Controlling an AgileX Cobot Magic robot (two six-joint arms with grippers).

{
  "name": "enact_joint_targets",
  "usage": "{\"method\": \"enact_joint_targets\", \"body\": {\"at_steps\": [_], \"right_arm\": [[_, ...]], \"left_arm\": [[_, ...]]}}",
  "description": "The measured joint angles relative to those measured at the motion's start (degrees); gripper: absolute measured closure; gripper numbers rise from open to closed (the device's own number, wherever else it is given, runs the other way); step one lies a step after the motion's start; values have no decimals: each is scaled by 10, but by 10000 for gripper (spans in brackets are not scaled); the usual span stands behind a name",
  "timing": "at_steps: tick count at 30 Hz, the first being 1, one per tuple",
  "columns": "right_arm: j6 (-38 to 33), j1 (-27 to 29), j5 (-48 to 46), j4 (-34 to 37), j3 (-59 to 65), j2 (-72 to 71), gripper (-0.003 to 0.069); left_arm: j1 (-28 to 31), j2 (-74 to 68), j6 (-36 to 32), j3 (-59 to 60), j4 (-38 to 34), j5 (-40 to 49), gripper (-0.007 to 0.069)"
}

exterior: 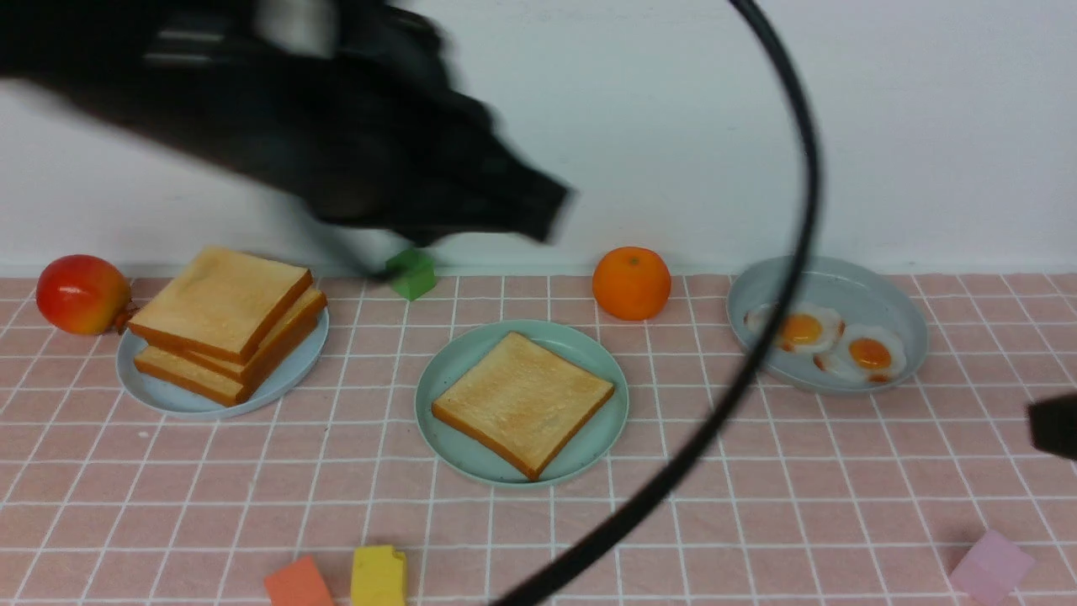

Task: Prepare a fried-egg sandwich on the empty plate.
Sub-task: Use the right arm to grab a fried egg

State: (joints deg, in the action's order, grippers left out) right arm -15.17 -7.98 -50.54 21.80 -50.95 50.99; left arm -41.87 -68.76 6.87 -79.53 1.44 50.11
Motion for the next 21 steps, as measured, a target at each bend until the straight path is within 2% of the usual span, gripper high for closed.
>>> {"method": "enact_joint_targets", "body": {"at_steps": [4, 8, 12, 21], "right_arm": [[1, 0, 31, -1, -39, 104, 518], [19, 2, 46, -1, -103, 227, 501], [40, 25, 51, -1, -159, 328, 472], [57, 108, 62, 31, -300, 543, 375]], "left_arm": [[0, 174, 1, 124, -14, -39, 638], [0, 321, 2, 274, -14, -118, 638], [0, 409, 2, 361, -22, -159, 638], [0, 484, 2, 402, -27, -247, 638]]}}
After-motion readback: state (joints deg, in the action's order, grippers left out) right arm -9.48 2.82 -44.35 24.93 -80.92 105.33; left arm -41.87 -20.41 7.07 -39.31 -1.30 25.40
